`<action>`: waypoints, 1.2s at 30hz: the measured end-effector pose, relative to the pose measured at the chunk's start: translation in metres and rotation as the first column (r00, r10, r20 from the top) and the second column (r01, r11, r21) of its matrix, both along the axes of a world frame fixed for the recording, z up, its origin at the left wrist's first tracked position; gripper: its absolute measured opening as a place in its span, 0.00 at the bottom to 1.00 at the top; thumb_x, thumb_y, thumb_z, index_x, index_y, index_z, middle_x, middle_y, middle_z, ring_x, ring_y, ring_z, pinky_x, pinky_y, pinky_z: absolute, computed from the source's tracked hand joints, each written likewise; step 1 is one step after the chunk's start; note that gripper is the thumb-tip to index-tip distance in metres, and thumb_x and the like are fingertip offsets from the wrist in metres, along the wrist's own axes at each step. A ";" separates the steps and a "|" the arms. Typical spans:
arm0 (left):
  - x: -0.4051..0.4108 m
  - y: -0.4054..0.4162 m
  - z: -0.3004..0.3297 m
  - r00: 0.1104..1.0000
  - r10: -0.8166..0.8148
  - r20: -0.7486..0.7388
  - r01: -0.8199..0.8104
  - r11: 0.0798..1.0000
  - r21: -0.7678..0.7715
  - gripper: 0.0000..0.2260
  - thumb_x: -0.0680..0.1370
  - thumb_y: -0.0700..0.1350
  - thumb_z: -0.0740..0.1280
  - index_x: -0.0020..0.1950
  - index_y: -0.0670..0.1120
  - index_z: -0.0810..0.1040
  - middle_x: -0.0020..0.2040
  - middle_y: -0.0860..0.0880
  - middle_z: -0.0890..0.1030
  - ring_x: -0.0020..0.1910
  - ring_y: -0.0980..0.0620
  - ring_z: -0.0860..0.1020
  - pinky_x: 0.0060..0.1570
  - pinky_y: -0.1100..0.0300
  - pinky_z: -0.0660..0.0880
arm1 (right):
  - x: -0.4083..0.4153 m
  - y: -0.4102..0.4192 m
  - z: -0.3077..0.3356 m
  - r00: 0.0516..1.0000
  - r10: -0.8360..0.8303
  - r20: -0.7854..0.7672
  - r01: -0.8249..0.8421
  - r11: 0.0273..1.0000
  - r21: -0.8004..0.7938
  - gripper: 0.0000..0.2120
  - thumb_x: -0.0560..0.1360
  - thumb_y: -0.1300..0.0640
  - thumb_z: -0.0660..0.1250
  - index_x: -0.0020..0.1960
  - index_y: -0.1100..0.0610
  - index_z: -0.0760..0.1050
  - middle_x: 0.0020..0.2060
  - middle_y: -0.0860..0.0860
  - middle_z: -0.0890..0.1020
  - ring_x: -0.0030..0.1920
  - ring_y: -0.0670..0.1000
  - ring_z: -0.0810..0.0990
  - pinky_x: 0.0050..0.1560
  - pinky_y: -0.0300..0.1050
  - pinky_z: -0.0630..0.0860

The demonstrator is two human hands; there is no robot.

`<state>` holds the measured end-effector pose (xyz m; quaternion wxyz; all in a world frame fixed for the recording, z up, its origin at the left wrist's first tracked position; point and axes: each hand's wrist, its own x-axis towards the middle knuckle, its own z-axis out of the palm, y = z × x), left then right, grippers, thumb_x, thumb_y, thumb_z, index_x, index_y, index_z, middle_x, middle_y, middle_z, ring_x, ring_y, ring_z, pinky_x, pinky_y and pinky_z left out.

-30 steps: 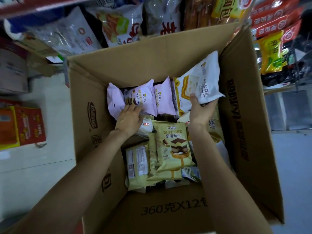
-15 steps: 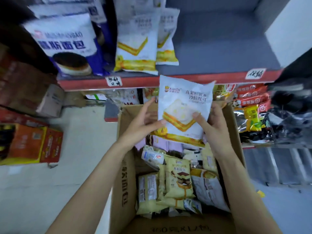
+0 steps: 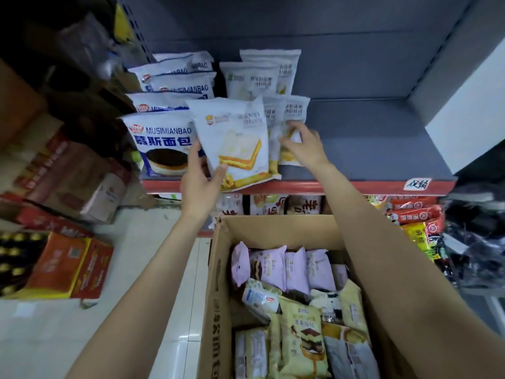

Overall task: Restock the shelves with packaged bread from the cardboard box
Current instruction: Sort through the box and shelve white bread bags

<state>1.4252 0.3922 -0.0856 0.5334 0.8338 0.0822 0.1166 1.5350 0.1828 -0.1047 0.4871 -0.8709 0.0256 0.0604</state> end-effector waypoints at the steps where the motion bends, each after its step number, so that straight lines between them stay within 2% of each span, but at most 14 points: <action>1: 0.005 -0.003 -0.001 1.000 -0.005 -0.018 0.006 0.999 0.037 0.28 0.77 0.47 0.67 0.73 0.49 0.59 0.61 0.49 0.78 0.56 0.54 0.77 0.49 0.59 0.75 | 0.007 0.000 0.002 0.998 0.015 -0.060 -0.011 0.998 0.070 0.22 0.74 0.45 0.66 0.66 0.47 0.69 0.65 0.53 0.69 0.65 0.52 0.68 0.65 0.46 0.67; 3: 0.013 -0.007 -0.002 0.999 -0.004 -0.051 0.010 0.994 0.112 0.26 0.79 0.45 0.65 0.74 0.48 0.59 0.58 0.55 0.76 0.51 0.61 0.73 0.42 0.69 0.69 | 0.017 0.002 0.009 0.990 0.055 -0.132 -0.033 0.986 0.164 0.24 0.74 0.45 0.67 0.67 0.50 0.69 0.62 0.50 0.71 0.59 0.49 0.73 0.62 0.43 0.70; 5: 0.016 -0.009 -0.001 0.996 0.014 -0.084 0.001 0.985 0.171 0.26 0.79 0.45 0.65 0.74 0.48 0.58 0.54 0.57 0.73 0.49 0.61 0.71 0.38 0.71 0.65 | 0.024 0.003 0.014 0.984 0.093 -0.153 -0.060 0.976 0.207 0.24 0.74 0.50 0.69 0.67 0.55 0.70 0.55 0.48 0.76 0.52 0.47 0.76 0.57 0.42 0.76; 8: 0.021 -0.011 0.000 0.995 -0.005 -0.098 0.029 0.969 0.244 0.26 0.79 0.46 0.64 0.74 0.49 0.58 0.59 0.55 0.76 0.53 0.54 0.77 0.42 0.63 0.69 | 0.034 0.003 0.016 0.982 0.103 -0.159 -0.065 0.971 0.230 0.16 0.73 0.61 0.69 0.61 0.62 0.75 0.40 0.46 0.75 0.41 0.44 0.76 0.41 0.34 0.77; 10: 0.027 -0.013 -0.001 0.994 -0.021 -0.109 0.051 0.958 0.281 0.25 0.79 0.47 0.64 0.74 0.49 0.59 0.62 0.51 0.77 0.56 0.48 0.78 0.46 0.58 0.73 | 0.039 0.000 0.016 0.988 0.085 -0.127 -0.056 0.974 0.220 0.08 0.72 0.67 0.69 0.50 0.62 0.78 0.37 0.49 0.75 0.35 0.41 0.76 0.36 0.32 0.76; 12: 0.037 -0.018 -0.003 0.987 -0.030 -0.156 0.076 0.953 0.293 0.23 0.80 0.46 0.63 0.73 0.49 0.61 0.62 0.50 0.78 0.57 0.46 0.78 0.47 0.59 0.71 | 0.044 -0.004 0.014 0.995 0.068 -0.076 -0.049 0.975 0.218 0.10 0.71 0.72 0.66 0.45 0.58 0.79 0.37 0.53 0.75 0.31 0.41 0.75 0.35 0.33 0.75; 16: 0.069 -0.032 -0.006 0.972 -0.075 -0.224 0.130 0.962 0.241 0.21 0.79 0.46 0.63 0.71 0.48 0.63 0.58 0.48 0.79 0.55 0.45 0.78 0.49 0.57 0.71 | 0.040 -0.011 0.017 0.993 0.069 -0.095 -0.038 0.954 0.296 0.17 0.74 0.73 0.57 0.56 0.58 0.76 0.37 0.48 0.78 0.28 0.37 0.77 0.32 0.29 0.72; 19: 0.090 -0.041 -0.004 0.975 -0.094 -0.199 0.139 0.964 0.228 0.22 0.79 0.45 0.63 0.72 0.48 0.62 0.58 0.46 0.79 0.55 0.44 0.78 0.52 0.54 0.73 | 0.037 -0.020 0.016 0.990 0.066 -0.125 0.010 0.852 0.524 0.13 0.77 0.69 0.55 0.55 0.58 0.74 0.41 0.48 0.81 0.34 0.40 0.78 0.37 0.32 0.72; 21: 0.095 -0.043 -0.004 0.978 -0.099 -0.184 0.145 0.955 0.258 0.22 0.79 0.46 0.64 0.71 0.47 0.63 0.59 0.44 0.78 0.56 0.44 0.77 0.54 0.53 0.73 | 0.037 -0.028 0.011 0.990 -0.009 -0.143 0.097 0.779 0.620 0.13 0.80 0.64 0.53 0.58 0.56 0.72 0.47 0.49 0.81 0.44 0.44 0.79 0.44 0.37 0.72; 24: 0.085 -0.042 -0.013 0.969 -0.100 -0.224 0.182 0.907 0.380 0.24 0.76 0.51 0.68 0.69 0.44 0.67 0.65 0.45 0.71 0.60 0.45 0.74 0.56 0.53 0.72 | 0.018 -0.042 0.004 0.991 -0.114 -0.075 0.137 0.832 0.538 0.15 0.82 0.58 0.53 0.67 0.53 0.68 0.62 0.47 0.73 0.63 0.46 0.70 0.66 0.45 0.66; 27: 0.066 -0.043 -0.023 0.973 -0.048 -0.224 0.154 0.862 0.483 0.30 0.75 0.54 0.69 0.71 0.43 0.64 0.68 0.43 0.65 0.64 0.44 0.70 0.60 0.52 0.70 | -0.024 -0.052 0.002 0.993 -0.113 0.031 0.086 0.880 0.467 0.16 0.82 0.55 0.54 0.69 0.52 0.66 0.65 0.44 0.69 0.64 0.41 0.66 0.63 0.34 0.63; 30: 0.045 -0.047 -0.021 0.999 -0.011 -0.048 0.035 0.846 0.532 0.29 0.77 0.53 0.66 0.73 0.45 0.62 0.68 0.43 0.66 0.65 0.43 0.68 0.56 0.52 0.70 | -0.072 -0.059 0.004 0.990 -0.096 0.106 0.036 0.887 0.461 0.15 0.82 0.55 0.55 0.68 0.50 0.66 0.67 0.43 0.69 0.65 0.39 0.66 0.57 0.23 0.64; 33: 0.006 -0.058 -0.018 0.984 -0.081 0.160 -0.011 0.863 0.505 0.18 0.79 0.50 0.62 0.68 0.46 0.69 0.63 0.47 0.73 0.60 0.48 0.72 0.53 0.55 0.71 | -0.122 -0.068 0.000 0.979 -0.088 0.181 0.010 0.920 0.393 0.14 0.80 0.58 0.59 0.66 0.49 0.68 0.65 0.45 0.72 0.65 0.40 0.69 0.60 0.26 0.66; 36: -0.049 -0.069 -0.031 0.938 -0.183 0.295 0.019 0.876 0.483 0.12 0.79 0.46 0.60 0.58 0.46 0.77 0.51 0.51 0.80 0.51 0.52 0.75 0.48 0.59 0.70 | -0.176 -0.080 -0.017 0.972 -0.032 0.234 -0.041 0.953 0.300 0.13 0.79 0.62 0.61 0.62 0.53 0.72 0.57 0.47 0.78 0.59 0.42 0.76 0.60 0.32 0.70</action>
